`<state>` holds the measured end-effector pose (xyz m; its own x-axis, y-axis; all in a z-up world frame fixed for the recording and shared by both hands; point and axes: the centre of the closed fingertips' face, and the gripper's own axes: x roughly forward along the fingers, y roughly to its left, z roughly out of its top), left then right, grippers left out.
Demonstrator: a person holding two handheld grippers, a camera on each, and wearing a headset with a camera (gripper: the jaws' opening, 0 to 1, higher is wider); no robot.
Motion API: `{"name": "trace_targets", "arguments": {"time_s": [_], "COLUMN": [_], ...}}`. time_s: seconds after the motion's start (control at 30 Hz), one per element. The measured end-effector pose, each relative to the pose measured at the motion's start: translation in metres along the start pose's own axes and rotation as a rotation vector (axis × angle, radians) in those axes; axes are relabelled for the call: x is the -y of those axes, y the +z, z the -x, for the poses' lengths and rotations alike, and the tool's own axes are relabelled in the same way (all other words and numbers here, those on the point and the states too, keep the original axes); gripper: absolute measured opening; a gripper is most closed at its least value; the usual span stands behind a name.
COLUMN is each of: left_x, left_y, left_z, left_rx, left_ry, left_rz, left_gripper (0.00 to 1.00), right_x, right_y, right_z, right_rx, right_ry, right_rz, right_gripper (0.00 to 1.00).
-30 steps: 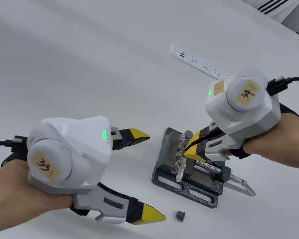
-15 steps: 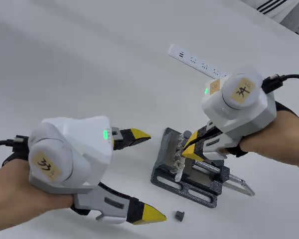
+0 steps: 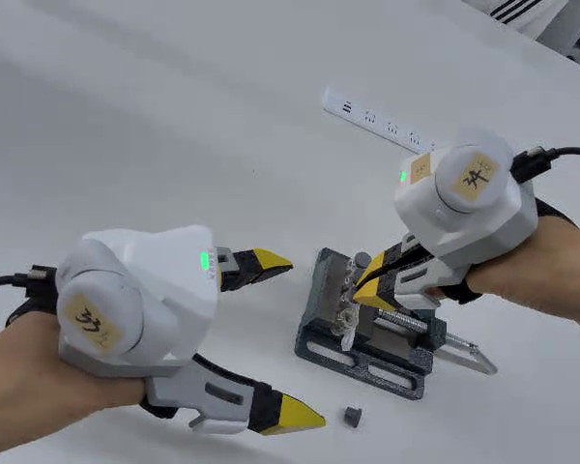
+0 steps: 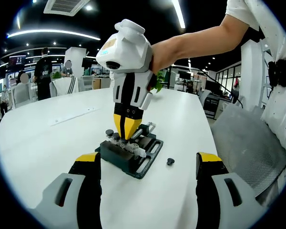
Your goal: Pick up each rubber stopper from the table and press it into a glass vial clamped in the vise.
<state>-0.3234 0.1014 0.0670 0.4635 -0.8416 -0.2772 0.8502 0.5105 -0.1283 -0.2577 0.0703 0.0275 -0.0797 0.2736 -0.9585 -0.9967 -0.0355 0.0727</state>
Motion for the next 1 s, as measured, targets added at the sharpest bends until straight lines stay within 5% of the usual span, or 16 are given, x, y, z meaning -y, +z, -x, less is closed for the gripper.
{"name": "trace_targets", "arguments": {"time_s": [0.83,1.0], "left_x": [0.0015,0.0005], "left_y": [0.0001,0.0027], "left_z": [0.0098,0.0103], "left_rx": [-0.032,-0.036], "left_ry": [0.019,0.021], "left_rz": [-0.017,-0.022], "left_gripper": [0.81,0.81], "right_x": [0.0015,0.0061], "right_y": [0.0000,-0.0010], "right_z": [0.0006,0.0023], "right_rx": [0.040,0.046], "right_ry": [-0.037,-0.052], "right_rz": [0.017,0.011], "right_gripper": [0.01,0.09]}}
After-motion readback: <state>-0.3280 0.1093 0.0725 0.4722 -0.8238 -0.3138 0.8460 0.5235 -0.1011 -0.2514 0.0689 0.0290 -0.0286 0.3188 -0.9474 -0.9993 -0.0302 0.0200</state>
